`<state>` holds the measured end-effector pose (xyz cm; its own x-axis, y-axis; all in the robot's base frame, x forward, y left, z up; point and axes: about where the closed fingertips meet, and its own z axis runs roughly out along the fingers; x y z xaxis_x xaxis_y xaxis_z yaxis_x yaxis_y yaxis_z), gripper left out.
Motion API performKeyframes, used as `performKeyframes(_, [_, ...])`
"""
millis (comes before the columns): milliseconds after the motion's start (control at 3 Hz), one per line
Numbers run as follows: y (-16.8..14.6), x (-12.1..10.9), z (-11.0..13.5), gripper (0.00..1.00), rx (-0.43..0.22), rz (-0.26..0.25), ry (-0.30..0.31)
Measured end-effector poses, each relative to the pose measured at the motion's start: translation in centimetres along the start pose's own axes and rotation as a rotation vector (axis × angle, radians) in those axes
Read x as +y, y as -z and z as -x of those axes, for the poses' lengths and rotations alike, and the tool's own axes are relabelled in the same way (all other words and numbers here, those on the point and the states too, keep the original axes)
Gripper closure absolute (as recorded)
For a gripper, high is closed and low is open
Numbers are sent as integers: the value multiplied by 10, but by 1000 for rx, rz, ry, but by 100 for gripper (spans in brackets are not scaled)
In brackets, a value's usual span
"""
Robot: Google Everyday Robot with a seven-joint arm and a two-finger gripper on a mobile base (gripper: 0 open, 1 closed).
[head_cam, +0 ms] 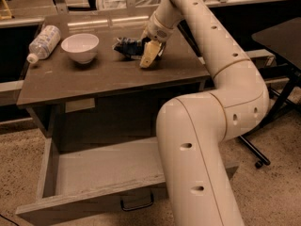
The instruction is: Place blue chip bag into top drawer
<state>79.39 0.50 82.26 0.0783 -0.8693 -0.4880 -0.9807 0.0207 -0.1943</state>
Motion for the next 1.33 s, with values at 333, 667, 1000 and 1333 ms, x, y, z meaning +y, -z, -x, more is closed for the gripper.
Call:
performKeyframes(333, [6,-2,9,48,-95,-19,1])
performKeyframes(667, [32,6,38,72,-267,-44,75])
performKeyframes(1000, [76,29,70,95,-381,-95,235])
performKeyframes(1333, [99,72,93,100,-371,-78,327])
